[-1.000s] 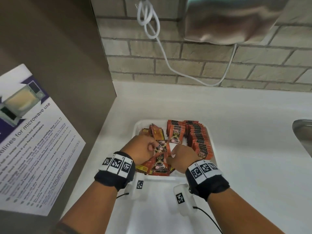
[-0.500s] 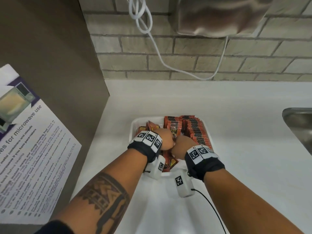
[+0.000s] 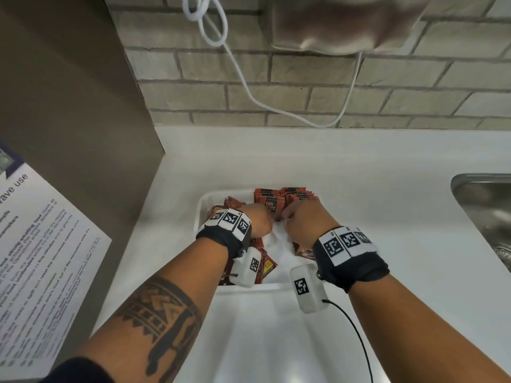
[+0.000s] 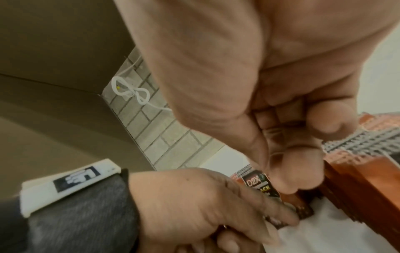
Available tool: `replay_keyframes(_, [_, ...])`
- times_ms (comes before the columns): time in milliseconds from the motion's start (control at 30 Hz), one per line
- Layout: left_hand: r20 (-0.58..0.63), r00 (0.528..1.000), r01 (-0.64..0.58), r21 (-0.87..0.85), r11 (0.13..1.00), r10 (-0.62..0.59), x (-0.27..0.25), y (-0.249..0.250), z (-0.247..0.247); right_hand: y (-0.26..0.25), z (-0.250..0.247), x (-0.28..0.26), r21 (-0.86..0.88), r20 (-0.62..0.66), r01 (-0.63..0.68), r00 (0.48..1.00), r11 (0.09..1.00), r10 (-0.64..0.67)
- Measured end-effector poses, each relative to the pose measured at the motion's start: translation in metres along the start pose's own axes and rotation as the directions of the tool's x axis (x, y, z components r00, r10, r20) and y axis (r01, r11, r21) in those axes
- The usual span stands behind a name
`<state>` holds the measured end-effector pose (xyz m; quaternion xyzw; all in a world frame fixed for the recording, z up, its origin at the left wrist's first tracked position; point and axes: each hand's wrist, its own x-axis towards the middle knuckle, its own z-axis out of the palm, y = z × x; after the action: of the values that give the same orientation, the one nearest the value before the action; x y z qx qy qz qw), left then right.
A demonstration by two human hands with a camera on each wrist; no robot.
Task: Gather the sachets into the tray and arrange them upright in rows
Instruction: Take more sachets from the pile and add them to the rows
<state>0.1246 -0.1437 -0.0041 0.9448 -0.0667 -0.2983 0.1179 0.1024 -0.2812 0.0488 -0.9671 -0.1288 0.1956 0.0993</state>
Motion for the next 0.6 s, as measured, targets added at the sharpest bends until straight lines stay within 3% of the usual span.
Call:
replay_keyframes(300, [-0.01, 0.997, -0.071, 0.042, 0.997, 0.072, 0.007, -0.002, 0.002, -0.001, 0.013, 0.015, 0.01, 0.002, 0.038, 0.999, 0.999, -0.038])
replay_keyframes(600, [-0.028, 0.998, -0.058, -0.028, 0.998, 0.057, 0.016, -0.009, 0.008, 0.003, 0.02, 0.024, 0.009, 0.017, 0.033, 0.999, 0.999, -0.034])
